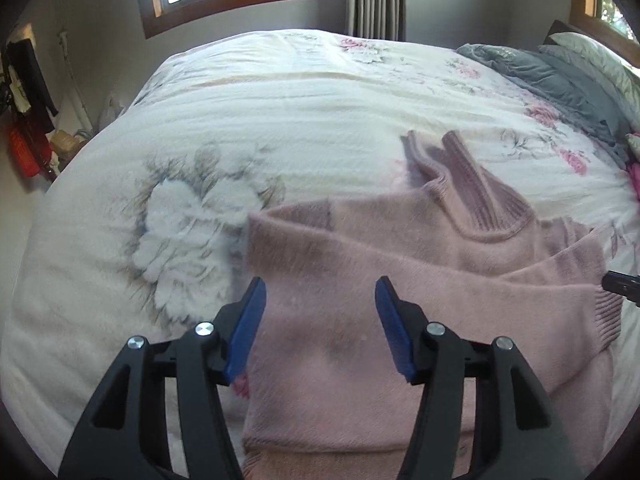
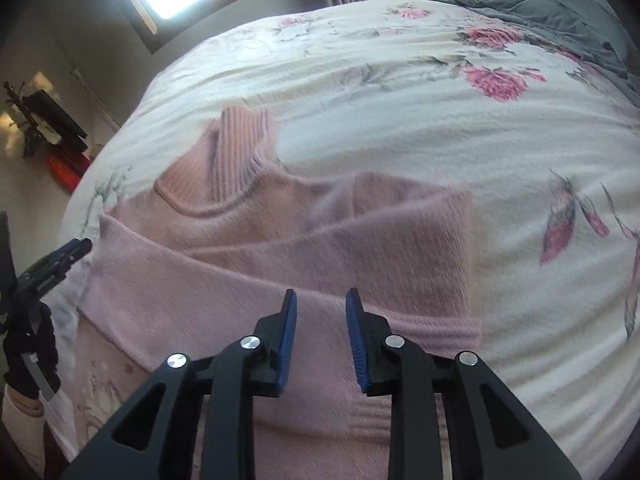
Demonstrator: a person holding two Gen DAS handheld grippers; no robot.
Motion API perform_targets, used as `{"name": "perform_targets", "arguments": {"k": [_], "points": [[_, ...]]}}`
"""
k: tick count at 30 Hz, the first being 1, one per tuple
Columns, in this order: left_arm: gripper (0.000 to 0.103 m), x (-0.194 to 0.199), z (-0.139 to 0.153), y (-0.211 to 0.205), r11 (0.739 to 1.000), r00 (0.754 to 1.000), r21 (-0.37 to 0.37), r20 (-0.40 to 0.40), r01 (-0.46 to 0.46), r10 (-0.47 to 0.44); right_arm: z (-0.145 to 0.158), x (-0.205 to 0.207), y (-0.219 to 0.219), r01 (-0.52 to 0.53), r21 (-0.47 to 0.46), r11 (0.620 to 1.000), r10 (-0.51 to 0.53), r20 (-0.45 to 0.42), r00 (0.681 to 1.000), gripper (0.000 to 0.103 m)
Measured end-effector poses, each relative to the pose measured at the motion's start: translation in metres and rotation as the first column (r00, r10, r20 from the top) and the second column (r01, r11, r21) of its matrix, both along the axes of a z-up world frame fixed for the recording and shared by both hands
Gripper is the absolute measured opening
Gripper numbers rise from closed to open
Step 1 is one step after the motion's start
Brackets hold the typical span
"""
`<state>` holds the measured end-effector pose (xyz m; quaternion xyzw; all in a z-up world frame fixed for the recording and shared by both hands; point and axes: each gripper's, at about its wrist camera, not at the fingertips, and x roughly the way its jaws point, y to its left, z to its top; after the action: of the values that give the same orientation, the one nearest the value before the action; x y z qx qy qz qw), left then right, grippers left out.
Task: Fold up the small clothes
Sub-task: 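Grasp the ribbed turtleneck collar with the right tool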
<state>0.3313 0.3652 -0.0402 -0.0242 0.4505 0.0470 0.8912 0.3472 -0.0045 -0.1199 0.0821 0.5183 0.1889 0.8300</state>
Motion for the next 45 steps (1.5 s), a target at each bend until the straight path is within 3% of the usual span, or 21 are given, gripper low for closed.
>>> {"name": "perform_targets", "arguments": {"k": [3, 11, 15, 20, 21, 22, 23, 24, 27, 29, 31, 32, 35, 38, 41, 45], "points": [[0.056, 0.04, 0.007, -0.015, 0.997, 0.999, -0.054, -0.004, 0.049, -0.05, 0.007, 0.047, 0.02, -0.023, 0.039, 0.999, 0.023, -0.016, 1.0, 0.039], [0.054, 0.137, -0.034, -0.037, 0.992, 0.989, -0.11, -0.123, 0.065, -0.078, -0.027, 0.152, 0.073, -0.026, 0.124, 0.992, 0.043, -0.142, 0.989, 0.039], [0.054, 0.163, -0.051, -0.043, 0.988, 0.985, -0.129, -0.143, 0.082, -0.1, -0.049, 0.173, 0.093, -0.03, 0.134, 0.991, 0.053, -0.174, 0.983, 0.04], [0.058, 0.186, -0.055, -0.043, 0.987, 0.984, -0.14, -0.147, 0.084, -0.105, -0.061, 0.192, 0.104, -0.005, 0.156, 0.988, 0.032, -0.172, 0.985, 0.049], [0.059, 0.188, -0.056, -0.041, 0.986, 0.983, -0.149, -0.154, 0.075, -0.098, -0.062, 0.194, 0.105, -0.003, 0.165, 0.986, 0.031, -0.171, 0.985, 0.049], [0.06, 0.189, -0.056, -0.04, 0.986, 0.983, -0.158, -0.159, 0.061, -0.086, -0.064, 0.196, 0.107, -0.007, 0.163, 0.987, 0.035, -0.168, 0.985, 0.041], [0.061, 0.19, -0.056, -0.04, 0.983, 0.984, -0.172, -0.159, 0.057, -0.085, -0.065, 0.196, 0.109, -0.019, 0.167, 0.986, 0.046, -0.163, 0.986, 0.032], [0.061, 0.19, -0.056, -0.04, 0.982, 0.984, -0.179, -0.155, 0.059, -0.087, -0.064, 0.195, 0.111, -0.034, 0.182, 0.983, 0.064, -0.162, 0.985, 0.013], [0.054, 0.187, -0.054, -0.042, 0.976, 0.985, -0.203, -0.133, 0.085, -0.113, -0.055, 0.187, 0.105, -0.034, 0.194, 0.98, 0.057, -0.116, 0.992, 0.013], [0.047, 0.182, -0.052, -0.038, 0.948, 0.985, -0.306, -0.118, 0.084, -0.125, -0.042, 0.18, 0.096, -0.032, 0.211, 0.977, 0.049, -0.077, 0.996, 0.013], [0.045, 0.178, -0.051, -0.033, 0.883, 0.985, -0.463, -0.107, 0.072, -0.137, -0.029, 0.173, 0.089, -0.042, 0.219, 0.975, 0.052, -0.042, 0.998, 0.013], [0.045, 0.177, -0.051, -0.032, 0.866, 0.987, -0.496, -0.104, 0.056, -0.123, -0.021, 0.169, 0.086, -0.053, 0.232, 0.971, 0.06, -0.026, 0.998, 0.013], [0.045, 0.178, -0.06, -0.032, 0.857, 0.986, -0.515, -0.134, 0.014, -0.096, -0.004, 0.16, 0.083, -0.075, 0.234, 0.969, 0.076, 0.007, 0.997, 0.013], [0.045, 0.171, -0.063, -0.025, 0.806, 0.99, -0.591, -0.131, -0.029, -0.06, 0.005, 0.153, 0.079, -0.084, 0.22, 0.972, 0.08, 0.028, 0.996, 0.013], [0.045, 0.156, -0.056, -0.024, 0.791, 0.991, -0.611, -0.083, 0.034, -0.107, 0.019, 0.132, 0.076, -0.153, 0.283, 0.947, 0.135, 0.083, 0.987, 0.013], [0.045, 0.128, -0.047, -0.028, 0.762, 0.975, -0.628, -0.024, 0.156, -0.219, 0.032, 0.092, 0.074, -0.269, 0.289, 0.919, 0.227, 0.169, 0.959, 0.012]]}}
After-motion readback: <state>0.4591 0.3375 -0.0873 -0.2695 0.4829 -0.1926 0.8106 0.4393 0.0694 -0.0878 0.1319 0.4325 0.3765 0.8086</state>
